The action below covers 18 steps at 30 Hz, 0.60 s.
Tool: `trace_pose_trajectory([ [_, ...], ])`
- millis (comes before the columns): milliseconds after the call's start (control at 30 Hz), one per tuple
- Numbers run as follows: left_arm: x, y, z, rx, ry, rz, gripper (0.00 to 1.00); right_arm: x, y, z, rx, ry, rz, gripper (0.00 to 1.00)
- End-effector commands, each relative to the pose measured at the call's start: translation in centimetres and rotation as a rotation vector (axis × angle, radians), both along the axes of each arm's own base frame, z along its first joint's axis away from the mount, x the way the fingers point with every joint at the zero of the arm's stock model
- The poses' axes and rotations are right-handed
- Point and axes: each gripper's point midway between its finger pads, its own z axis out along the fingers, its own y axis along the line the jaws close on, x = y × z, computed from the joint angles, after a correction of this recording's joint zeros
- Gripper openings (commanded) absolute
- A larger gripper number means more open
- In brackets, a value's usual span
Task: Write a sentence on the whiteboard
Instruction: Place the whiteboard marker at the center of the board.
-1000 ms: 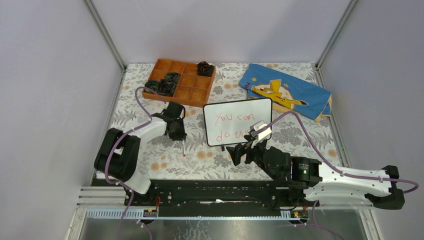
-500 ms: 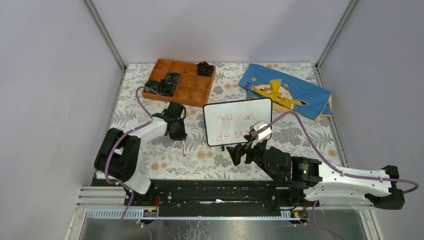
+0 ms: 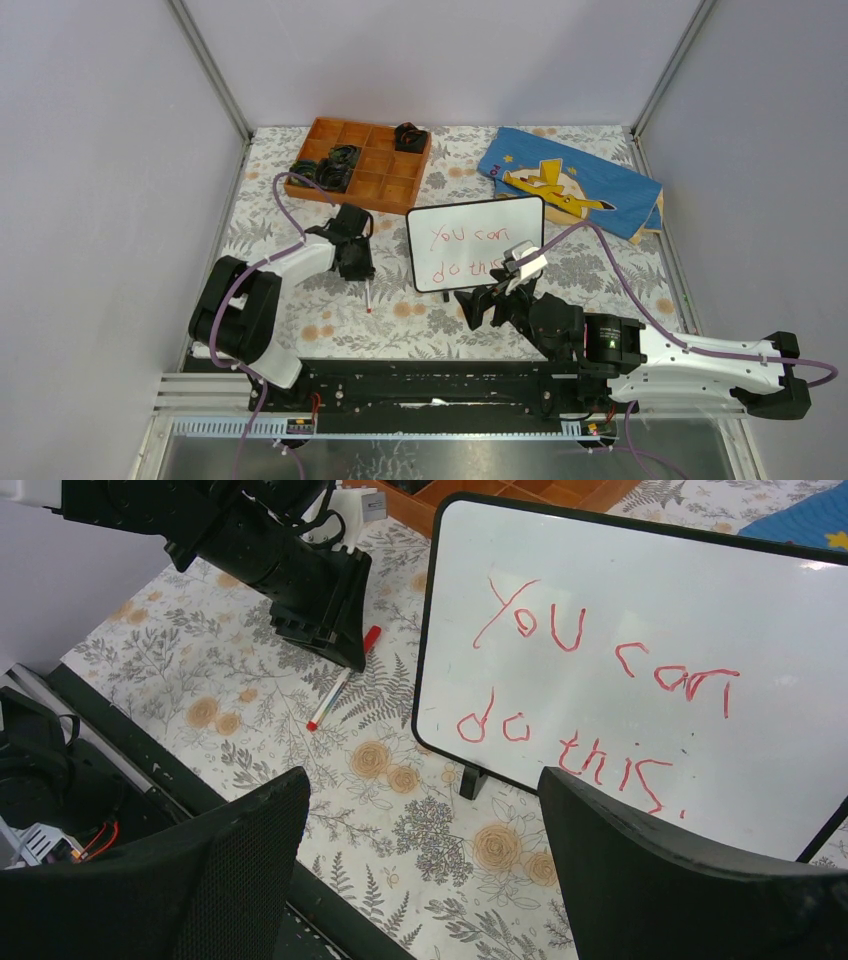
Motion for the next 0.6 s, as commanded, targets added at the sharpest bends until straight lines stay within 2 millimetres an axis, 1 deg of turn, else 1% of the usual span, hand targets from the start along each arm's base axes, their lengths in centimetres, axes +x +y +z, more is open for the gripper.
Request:
trace_pose_trajectory([
  [0,0.7,0.1,0.5,0.026,-0.038,-0.007,0.35,0.4,-0.2,2.1,0.073,-0.011,-0.033,0.91],
  [100,1.0,0.2,1.6,0.033,-0.077,0.002,0.46,0.5,-0.3,2.3,0.065,-0.018,-0.035,0.91],
  [233,1.4,1.1,3.6,0.053,-0.161,0.053,0.67,0.5,-0.3,2.9,0.049,-0.03,-0.035,0.91],
  [300,1.7,1.8,4.7,0.07,-0.211,0.085,0.75,0.6,-0.4,3.3,0.042,-0.038,-0.037,0.91],
  [400,2.1,2.1,6.7,0.067,-0.284,0.11,0.81,0.8,-0.4,3.9,0.035,-0.053,-0.04,0.91],
  [567,2.7,2.6,11.6,0.067,-0.477,0.123,0.83,1.6,-0.8,4.1,-0.001,-0.089,-0.085,0.92],
])
